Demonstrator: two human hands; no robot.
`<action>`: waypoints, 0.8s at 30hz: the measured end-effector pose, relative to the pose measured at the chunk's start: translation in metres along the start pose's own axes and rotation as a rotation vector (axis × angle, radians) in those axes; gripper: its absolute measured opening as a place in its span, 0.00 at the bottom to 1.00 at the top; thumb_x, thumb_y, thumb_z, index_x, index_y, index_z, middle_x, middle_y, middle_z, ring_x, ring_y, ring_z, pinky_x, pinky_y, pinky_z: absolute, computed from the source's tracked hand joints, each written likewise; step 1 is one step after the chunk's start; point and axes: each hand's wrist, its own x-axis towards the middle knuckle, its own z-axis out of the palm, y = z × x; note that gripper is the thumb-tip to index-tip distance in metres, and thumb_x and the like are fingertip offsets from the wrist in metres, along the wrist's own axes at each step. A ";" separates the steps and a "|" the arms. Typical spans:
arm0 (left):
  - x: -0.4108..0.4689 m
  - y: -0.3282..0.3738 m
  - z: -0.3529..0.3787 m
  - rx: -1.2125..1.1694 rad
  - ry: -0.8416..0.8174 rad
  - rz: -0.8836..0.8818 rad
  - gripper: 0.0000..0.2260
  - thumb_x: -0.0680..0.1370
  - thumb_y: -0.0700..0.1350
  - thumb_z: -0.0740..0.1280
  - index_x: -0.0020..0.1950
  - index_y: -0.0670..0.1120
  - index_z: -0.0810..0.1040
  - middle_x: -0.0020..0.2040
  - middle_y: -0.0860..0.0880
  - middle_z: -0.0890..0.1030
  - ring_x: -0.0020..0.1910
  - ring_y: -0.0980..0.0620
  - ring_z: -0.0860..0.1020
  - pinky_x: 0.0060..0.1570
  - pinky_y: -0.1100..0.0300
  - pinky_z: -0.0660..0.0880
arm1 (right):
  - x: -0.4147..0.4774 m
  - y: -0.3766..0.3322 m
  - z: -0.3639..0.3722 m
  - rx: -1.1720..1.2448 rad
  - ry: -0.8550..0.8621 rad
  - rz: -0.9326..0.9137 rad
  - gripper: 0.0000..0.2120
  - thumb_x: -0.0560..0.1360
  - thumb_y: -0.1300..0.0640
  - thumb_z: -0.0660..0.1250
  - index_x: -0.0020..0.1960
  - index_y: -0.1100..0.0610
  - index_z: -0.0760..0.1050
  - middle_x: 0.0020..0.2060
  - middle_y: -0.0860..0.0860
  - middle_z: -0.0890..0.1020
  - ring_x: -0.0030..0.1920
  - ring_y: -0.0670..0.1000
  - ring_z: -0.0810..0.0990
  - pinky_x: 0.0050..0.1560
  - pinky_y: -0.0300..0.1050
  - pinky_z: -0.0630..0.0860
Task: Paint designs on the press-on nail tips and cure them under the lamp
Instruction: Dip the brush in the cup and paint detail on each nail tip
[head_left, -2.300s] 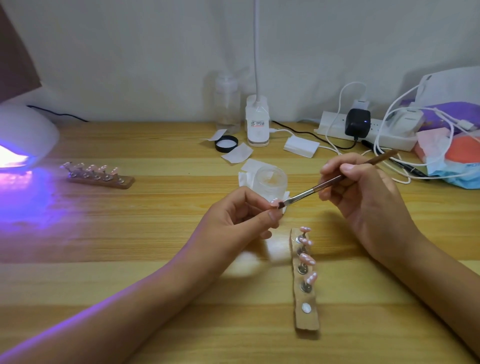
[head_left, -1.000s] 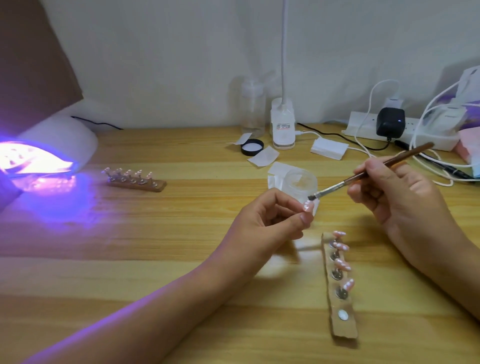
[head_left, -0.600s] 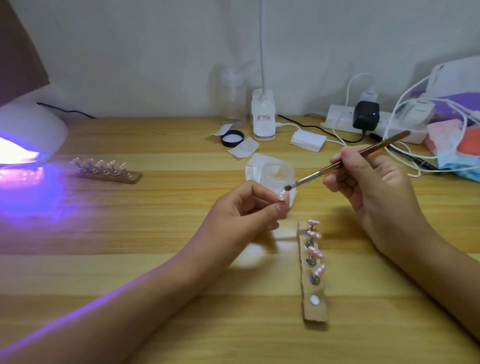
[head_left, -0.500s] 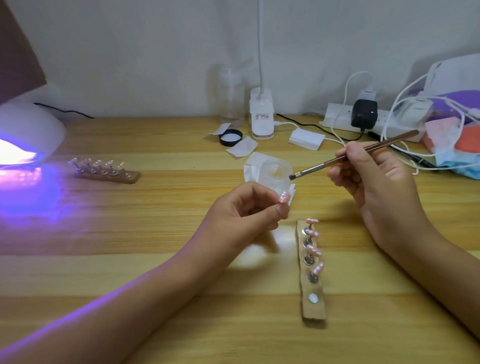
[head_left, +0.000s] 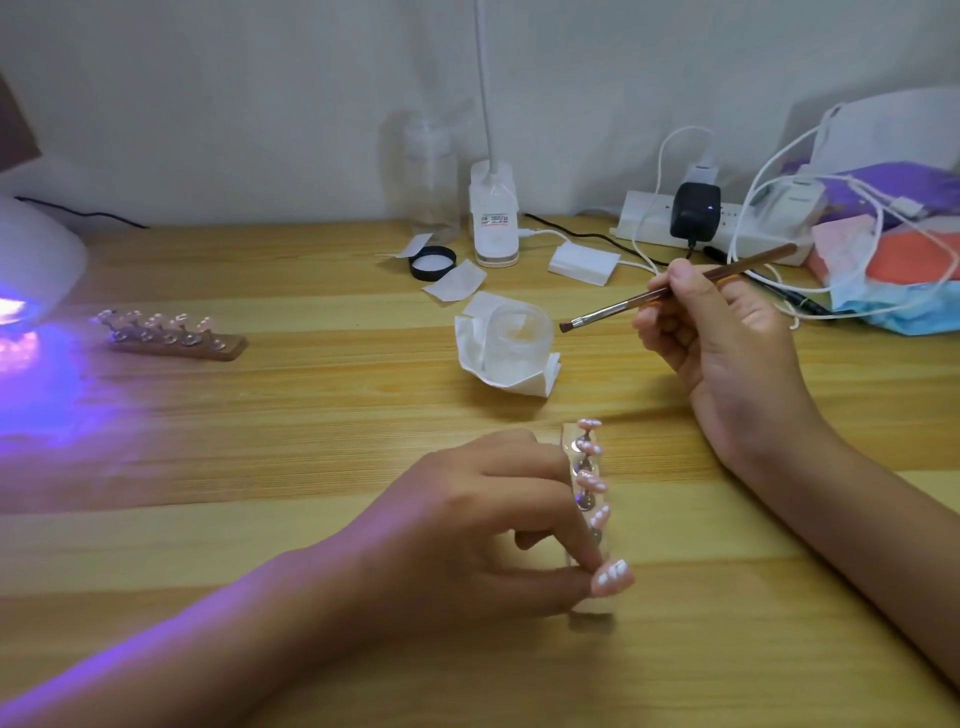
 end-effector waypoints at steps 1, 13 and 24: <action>0.000 -0.002 0.000 0.011 -0.033 -0.007 0.08 0.74 0.48 0.74 0.38 0.45 0.83 0.36 0.61 0.69 0.36 0.59 0.68 0.39 0.69 0.65 | 0.000 0.000 0.000 -0.006 0.001 0.001 0.10 0.81 0.54 0.64 0.42 0.51 0.80 0.33 0.47 0.83 0.36 0.45 0.81 0.42 0.37 0.78; -0.001 -0.018 -0.002 -0.044 -0.029 -0.240 0.02 0.73 0.47 0.75 0.44 0.49 0.86 0.31 0.57 0.70 0.31 0.60 0.69 0.34 0.72 0.61 | 0.000 0.000 -0.002 -0.049 0.004 -0.006 0.09 0.81 0.53 0.63 0.44 0.52 0.79 0.33 0.47 0.83 0.37 0.45 0.81 0.42 0.38 0.78; -0.003 -0.002 0.008 0.367 0.028 -0.077 0.08 0.76 0.54 0.68 0.42 0.52 0.84 0.34 0.57 0.75 0.35 0.59 0.70 0.28 0.64 0.69 | -0.004 0.000 0.003 -0.110 -0.025 -0.034 0.08 0.82 0.54 0.63 0.46 0.54 0.78 0.33 0.48 0.82 0.37 0.45 0.81 0.39 0.37 0.77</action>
